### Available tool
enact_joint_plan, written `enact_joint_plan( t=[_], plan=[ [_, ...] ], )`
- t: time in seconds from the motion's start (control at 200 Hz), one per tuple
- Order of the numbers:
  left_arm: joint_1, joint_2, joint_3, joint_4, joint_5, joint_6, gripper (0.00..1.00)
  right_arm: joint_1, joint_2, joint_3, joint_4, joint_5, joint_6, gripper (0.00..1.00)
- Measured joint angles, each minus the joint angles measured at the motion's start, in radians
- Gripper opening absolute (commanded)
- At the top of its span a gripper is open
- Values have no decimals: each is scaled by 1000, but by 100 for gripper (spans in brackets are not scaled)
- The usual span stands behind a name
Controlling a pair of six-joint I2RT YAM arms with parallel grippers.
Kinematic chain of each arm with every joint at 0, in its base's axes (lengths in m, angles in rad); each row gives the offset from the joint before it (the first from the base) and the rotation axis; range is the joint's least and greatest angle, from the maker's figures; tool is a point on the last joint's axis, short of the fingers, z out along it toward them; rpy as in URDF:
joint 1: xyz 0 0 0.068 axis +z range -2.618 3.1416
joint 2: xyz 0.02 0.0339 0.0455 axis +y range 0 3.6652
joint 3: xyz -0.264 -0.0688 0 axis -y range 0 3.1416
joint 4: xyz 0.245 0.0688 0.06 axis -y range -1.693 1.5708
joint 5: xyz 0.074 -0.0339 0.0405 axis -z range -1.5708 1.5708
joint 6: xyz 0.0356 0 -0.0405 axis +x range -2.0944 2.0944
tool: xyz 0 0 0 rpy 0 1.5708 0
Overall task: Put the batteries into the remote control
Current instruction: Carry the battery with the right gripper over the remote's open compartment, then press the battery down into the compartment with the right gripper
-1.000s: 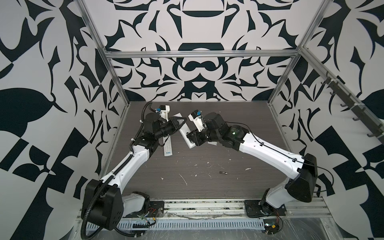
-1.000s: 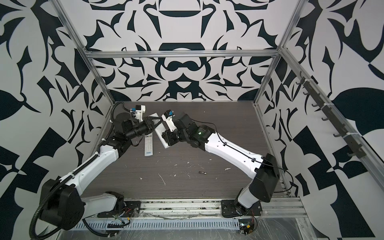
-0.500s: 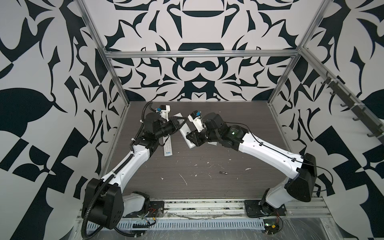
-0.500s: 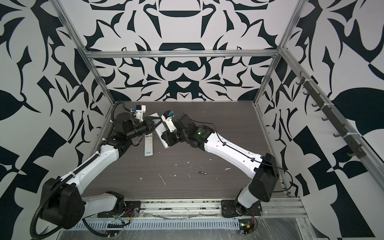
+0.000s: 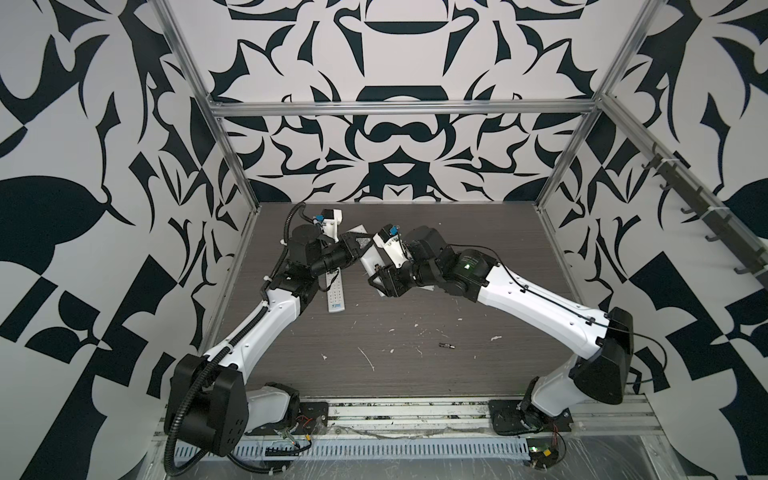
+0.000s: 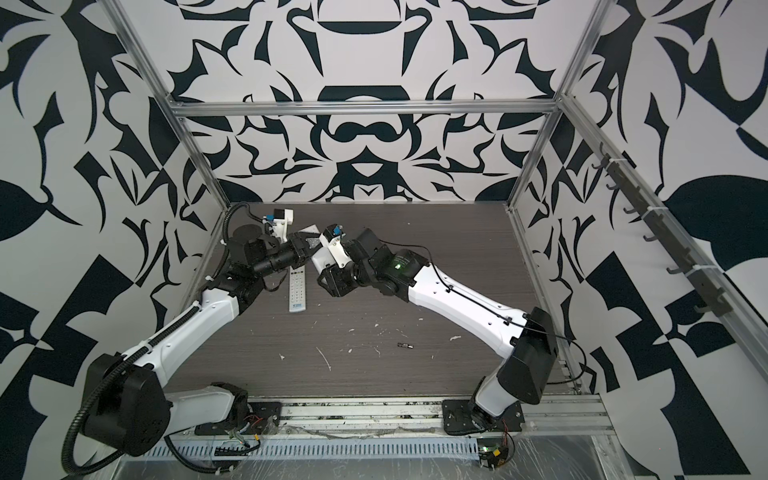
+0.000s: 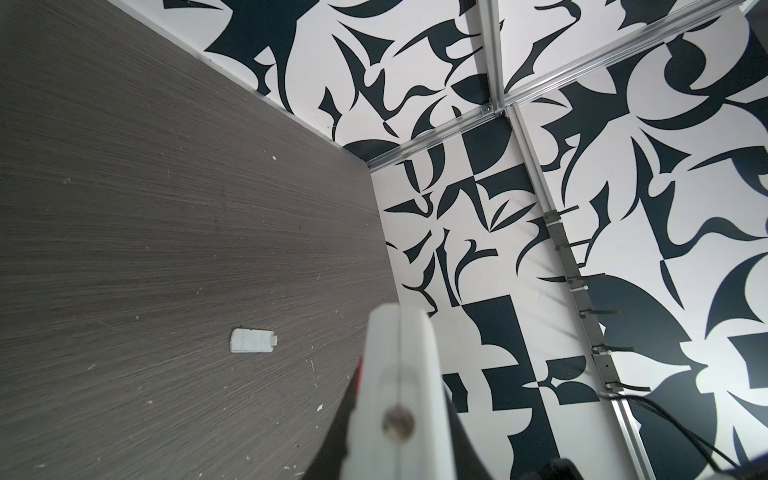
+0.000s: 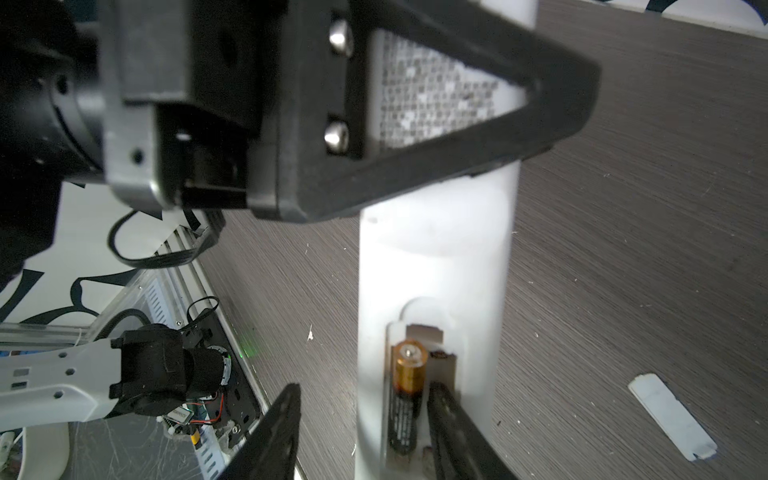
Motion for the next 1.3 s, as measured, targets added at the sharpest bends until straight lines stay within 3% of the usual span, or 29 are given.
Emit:
enact_joint_plan(
  t=[0.21,0.38,0.645,0.825,0.98,1.3],
  plan=[
    [14,33,10,16,61,-3,0,2,-27,42,-74,31,-38,55],
    [23,77,14,46,140,-26,0,1,-48,108,-159,40,-90,50],
    [27,125,73,122,314,-78,0,1,-80,313,-381,-23,-395,51],
    [27,165,94,304,433,-211,0,1,-44,488,-523,-38,-594,47],
    [27,183,96,405,489,-296,0,1,4,555,-566,-40,-692,46],
    [27,183,95,451,536,-336,0,46,135,640,-649,19,-869,43]
  ],
)
